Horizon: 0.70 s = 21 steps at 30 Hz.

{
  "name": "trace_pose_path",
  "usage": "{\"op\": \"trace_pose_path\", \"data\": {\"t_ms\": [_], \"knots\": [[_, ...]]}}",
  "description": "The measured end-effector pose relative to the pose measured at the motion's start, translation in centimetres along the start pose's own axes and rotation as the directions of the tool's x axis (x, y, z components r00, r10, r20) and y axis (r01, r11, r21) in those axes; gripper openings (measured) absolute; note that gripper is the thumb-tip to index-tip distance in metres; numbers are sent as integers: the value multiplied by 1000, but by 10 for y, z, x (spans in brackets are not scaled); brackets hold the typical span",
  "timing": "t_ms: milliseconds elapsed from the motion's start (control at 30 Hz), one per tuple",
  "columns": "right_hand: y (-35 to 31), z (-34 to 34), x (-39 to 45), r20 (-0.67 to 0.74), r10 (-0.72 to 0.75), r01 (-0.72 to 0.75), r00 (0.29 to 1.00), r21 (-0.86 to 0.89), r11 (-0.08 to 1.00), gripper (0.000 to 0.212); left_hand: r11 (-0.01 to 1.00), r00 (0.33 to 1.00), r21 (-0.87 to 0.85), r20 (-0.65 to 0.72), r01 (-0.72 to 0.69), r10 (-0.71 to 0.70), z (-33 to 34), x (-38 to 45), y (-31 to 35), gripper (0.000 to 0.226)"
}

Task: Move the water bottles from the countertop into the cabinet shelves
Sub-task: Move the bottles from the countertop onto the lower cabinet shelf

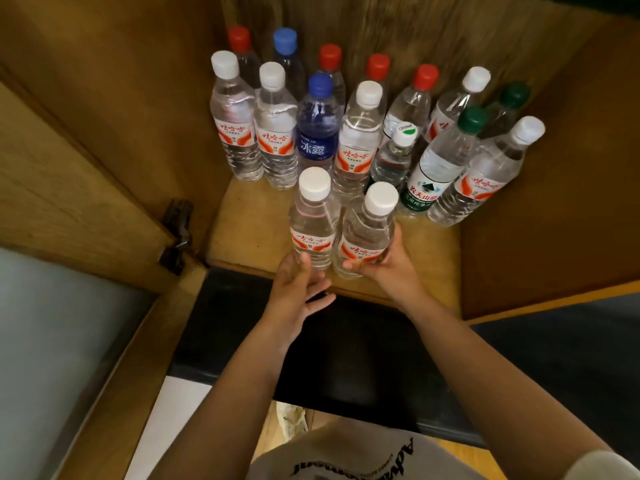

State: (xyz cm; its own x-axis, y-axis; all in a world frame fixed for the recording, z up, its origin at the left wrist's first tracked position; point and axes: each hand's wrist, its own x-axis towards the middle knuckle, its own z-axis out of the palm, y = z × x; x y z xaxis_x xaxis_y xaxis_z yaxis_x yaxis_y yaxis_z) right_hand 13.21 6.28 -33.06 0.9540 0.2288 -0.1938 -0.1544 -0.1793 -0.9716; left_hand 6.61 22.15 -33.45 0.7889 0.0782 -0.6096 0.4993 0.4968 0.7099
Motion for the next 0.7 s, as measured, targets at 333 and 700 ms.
{"op": "trace_pose_path", "data": {"t_ms": [333, 700], "knots": [[-3, 28, 24, 25, -31, 31, 999, 1, 1000, 84, 900, 992, -436, -101, 28, -80, -1, 27, 32, 36], [-30, 81, 76, 69, -43, 42, 997, 13, 999, 80, 853, 986, -522, -137, 6, -91, -34, 59, 78, 19]]}}
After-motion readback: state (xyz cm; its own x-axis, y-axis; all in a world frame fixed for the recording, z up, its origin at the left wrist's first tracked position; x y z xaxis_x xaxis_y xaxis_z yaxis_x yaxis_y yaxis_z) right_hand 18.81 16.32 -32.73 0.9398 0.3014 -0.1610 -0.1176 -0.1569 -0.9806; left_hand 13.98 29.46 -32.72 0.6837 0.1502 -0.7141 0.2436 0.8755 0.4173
